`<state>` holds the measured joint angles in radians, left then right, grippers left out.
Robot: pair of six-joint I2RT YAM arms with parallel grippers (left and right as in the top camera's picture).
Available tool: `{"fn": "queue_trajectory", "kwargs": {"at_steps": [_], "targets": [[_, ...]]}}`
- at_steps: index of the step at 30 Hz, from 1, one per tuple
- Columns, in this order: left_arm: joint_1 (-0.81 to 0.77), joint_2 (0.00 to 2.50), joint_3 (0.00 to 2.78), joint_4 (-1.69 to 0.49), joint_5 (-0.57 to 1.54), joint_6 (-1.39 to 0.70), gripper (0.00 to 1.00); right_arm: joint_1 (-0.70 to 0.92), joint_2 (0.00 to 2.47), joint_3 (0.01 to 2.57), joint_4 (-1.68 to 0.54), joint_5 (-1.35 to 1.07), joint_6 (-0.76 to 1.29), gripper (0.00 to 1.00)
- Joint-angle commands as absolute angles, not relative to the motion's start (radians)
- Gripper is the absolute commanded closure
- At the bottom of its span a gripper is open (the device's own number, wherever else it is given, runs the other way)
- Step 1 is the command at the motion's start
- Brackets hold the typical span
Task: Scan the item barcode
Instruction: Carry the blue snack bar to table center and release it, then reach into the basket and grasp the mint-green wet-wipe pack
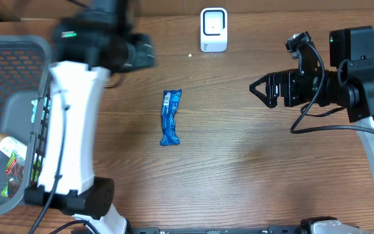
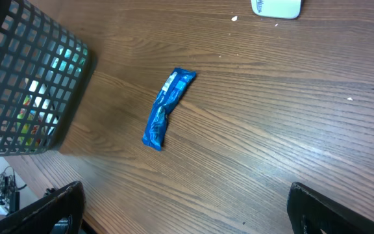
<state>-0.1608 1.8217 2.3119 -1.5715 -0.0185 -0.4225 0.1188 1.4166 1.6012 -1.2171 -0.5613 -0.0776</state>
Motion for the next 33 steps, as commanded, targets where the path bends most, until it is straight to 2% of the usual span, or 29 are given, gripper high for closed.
{"fn": "queue_trajectory", "kwargs": {"at_steps": [1,6,8,11,16,23,33], "targets": [[-0.039,1.801,2.467,-1.677,-0.107,-0.408,0.26,0.124,1.416,1.629,-1.214,-0.562,-0.074,0.0],[0.187,1.767,2.489,-1.69,-0.092,-0.405,0.27,0.124,1.416,1.629,-1.214,-0.563,-0.073,0.0],[0.339,1.765,2.487,-1.69,-0.053,-0.428,0.26,0.124,1.416,1.629,-1.219,-0.563,-0.073,0.01],[0.526,1.766,2.43,-1.686,-0.045,-0.503,0.21,0.124,1.416,1.629,-1.224,-0.563,-0.073,0.01],[0.679,1.768,2.256,-1.588,0.008,-0.539,0.2,0.124,1.416,1.629,-1.223,-0.563,-0.073,0.01],[0.702,1.769,1.921,-1.325,0.056,-0.558,0.2,0.124,1.416,1.629,-1.231,-0.563,-0.073,0.01],[0.641,1.773,1.446,-0.795,0.078,-0.558,0.19,0.124,1.416,1.629,-1.242,-0.563,-0.073,0.01]]}}
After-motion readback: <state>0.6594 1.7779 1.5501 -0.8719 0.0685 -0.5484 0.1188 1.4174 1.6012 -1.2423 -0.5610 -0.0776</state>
